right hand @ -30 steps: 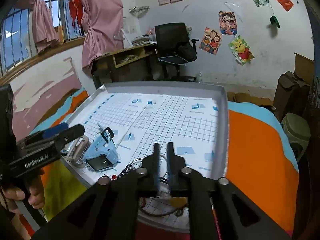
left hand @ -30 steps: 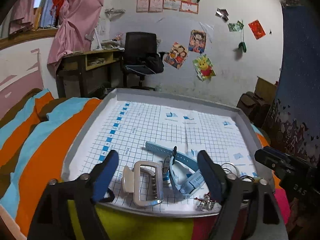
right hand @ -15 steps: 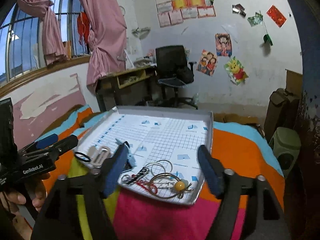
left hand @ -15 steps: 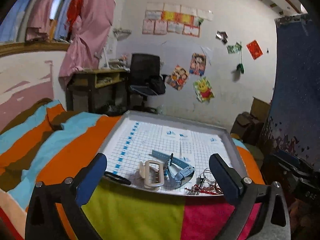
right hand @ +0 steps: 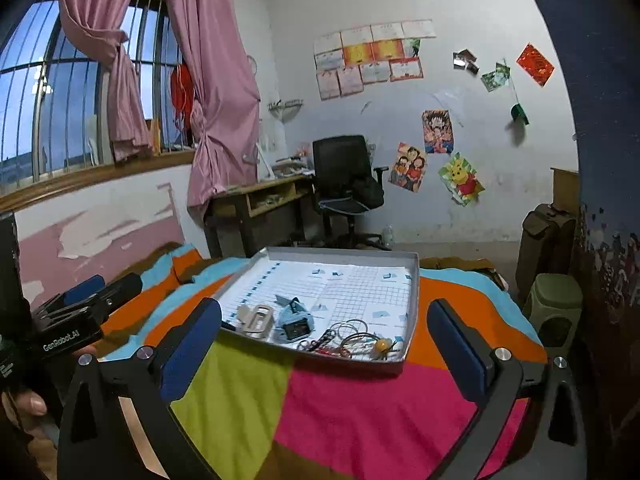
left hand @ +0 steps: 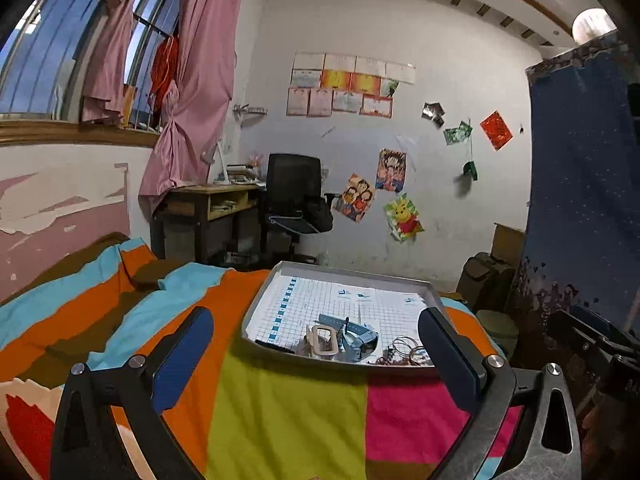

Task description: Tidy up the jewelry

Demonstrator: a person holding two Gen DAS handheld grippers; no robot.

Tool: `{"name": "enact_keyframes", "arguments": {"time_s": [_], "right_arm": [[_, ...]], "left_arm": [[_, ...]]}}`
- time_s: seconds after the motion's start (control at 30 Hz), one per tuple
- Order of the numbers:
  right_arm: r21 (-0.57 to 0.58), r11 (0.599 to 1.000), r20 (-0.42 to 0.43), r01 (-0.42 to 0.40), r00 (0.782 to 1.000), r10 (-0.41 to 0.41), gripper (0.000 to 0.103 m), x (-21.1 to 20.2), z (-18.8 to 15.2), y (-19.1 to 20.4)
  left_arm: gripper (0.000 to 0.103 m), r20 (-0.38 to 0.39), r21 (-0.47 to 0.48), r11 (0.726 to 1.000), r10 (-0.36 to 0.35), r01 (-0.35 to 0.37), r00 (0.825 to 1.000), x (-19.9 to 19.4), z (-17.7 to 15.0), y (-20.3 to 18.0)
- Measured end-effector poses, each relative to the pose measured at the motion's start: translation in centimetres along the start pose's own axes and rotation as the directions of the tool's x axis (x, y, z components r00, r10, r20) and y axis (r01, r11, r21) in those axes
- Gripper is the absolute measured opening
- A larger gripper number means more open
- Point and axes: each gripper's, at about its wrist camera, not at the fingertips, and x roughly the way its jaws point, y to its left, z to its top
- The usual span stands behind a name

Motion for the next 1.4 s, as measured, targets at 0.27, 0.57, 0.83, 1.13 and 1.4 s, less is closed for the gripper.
{"name": "enact_keyframes", "arguments": {"time_s": [0.27,0.57,0.83,1.13,1.4], "right_arm": [[-0.020,1.000,0.069,0.000,0.998,0.002,0.102,-6.4,-0.8,2.3],[-0.061,0.998,0.130,0.009,0.992,-0.001,0.102,-11.6,-1.5,4.6],[-0.031,0.999,0.134,0.013,0.991,-0.009,0.102,-14.1,-4.1,5.2],[0.010,0.999,0.121,0.041,0.992,-0.042,0.102,-15.3,-8.3,6.0],[0.028,0.996,0.089,0.088,0.992,-0.090,0.102,-15.1,-11.5,6.6]], "left_arm": [[0.103,0.031,-0.002,1.000,-0.010,0.010,0.999,-4.9,-0.5,0.8],[0.103,0.054,0.006,1.000,-0.008,0.008,0.998,-8.4,-1.6,1.5],[0.103,0.035,0.017,1.000,0.001,-0.002,0.999,-10.3,-4.2,2.1],[0.103,0.009,0.056,0.998,0.023,-0.023,1.000,-11.9,-7.4,2.6],[0.103,-0.010,0.073,0.997,0.022,-0.022,1.000,-12.3,-9.2,3.4]]}}
